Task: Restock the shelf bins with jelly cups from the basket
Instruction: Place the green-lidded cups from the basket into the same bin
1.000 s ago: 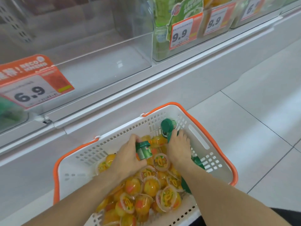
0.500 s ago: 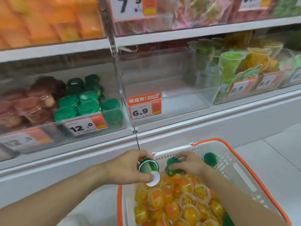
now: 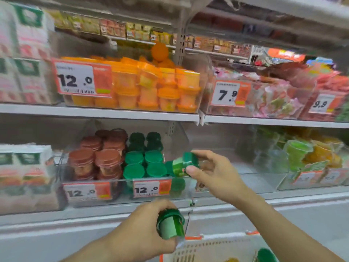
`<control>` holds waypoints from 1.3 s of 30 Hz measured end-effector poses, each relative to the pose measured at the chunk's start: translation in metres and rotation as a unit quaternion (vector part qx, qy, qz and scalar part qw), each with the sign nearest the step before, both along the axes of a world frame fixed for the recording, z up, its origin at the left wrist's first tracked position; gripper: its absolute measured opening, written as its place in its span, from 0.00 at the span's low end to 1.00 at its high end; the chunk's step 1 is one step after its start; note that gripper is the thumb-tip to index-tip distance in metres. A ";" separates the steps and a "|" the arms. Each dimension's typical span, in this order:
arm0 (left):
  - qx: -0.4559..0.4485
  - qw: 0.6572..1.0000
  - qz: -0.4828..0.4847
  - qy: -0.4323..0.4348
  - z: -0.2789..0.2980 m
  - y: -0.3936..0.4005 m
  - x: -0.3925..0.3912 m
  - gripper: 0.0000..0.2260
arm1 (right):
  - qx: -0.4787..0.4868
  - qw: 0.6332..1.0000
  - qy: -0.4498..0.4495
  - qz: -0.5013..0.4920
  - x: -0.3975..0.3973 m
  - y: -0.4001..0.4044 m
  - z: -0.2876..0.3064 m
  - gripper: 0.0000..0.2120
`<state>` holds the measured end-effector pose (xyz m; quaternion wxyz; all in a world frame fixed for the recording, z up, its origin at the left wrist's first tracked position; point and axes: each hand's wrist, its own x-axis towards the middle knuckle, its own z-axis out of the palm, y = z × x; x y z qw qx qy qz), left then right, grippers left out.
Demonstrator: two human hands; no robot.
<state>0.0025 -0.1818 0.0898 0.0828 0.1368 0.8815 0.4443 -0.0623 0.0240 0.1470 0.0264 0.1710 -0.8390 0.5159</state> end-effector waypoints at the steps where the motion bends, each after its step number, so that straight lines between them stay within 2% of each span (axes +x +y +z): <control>1: -0.002 1.000 0.000 0.003 0.000 -0.001 0.000 0.18 | 0.052 0.998 0.041 -0.008 -0.011 -0.008 0.000 0.25; 4: 0.025 1.000 0.005 0.000 0.003 -0.003 -0.001 0.16 | 0.236 0.963 0.127 -0.001 -0.044 -0.032 0.008 0.30; 6: 0.026 1.000 0.003 0.010 0.006 -0.003 -0.003 0.15 | 0.329 0.934 0.141 0.008 -0.068 -0.045 0.011 0.30; 8: 0.020 1.000 -0.005 0.022 0.010 0.000 -0.003 0.15 | 0.435 0.887 0.156 0.009 -0.093 -0.055 0.010 0.27; 10: 0.031 0.999 -0.010 0.027 0.016 0.002 -0.003 0.16 | 0.514 0.846 0.142 0.001 -0.113 -0.066 0.009 0.23; 13: 0.028 0.999 -0.014 0.026 0.020 0.004 -0.005 0.18 | 0.578 0.810 0.098 0.002 -0.132 -0.085 0.014 0.19; 16: 0.037 0.999 -0.022 0.028 0.021 0.006 -0.007 0.18 | 0.595 0.801 0.067 0.011 -0.146 -0.098 0.012 0.20; 18: 0.045 0.998 -0.024 0.029 0.021 0.006 -0.007 0.18 | 0.599 0.799 0.054 0.008 -0.154 -0.103 0.009 0.17; 27: 0.057 0.998 -0.019 0.026 0.013 0.005 -0.013 0.17 | 0.587 0.808 -0.022 -0.037 -0.169 -0.118 -0.007 0.15; 35: 0.044 0.998 0.005 0.055 0.012 0.003 -0.018 0.19 | 0.621 0.780 -0.079 0.008 -0.168 -0.123 -0.004 0.02; 39: 0.049 0.995 0.030 0.079 0.015 0.002 -0.020 0.19 | 0.630 0.775 -0.044 0.011 -0.154 -0.118 0.009 0.02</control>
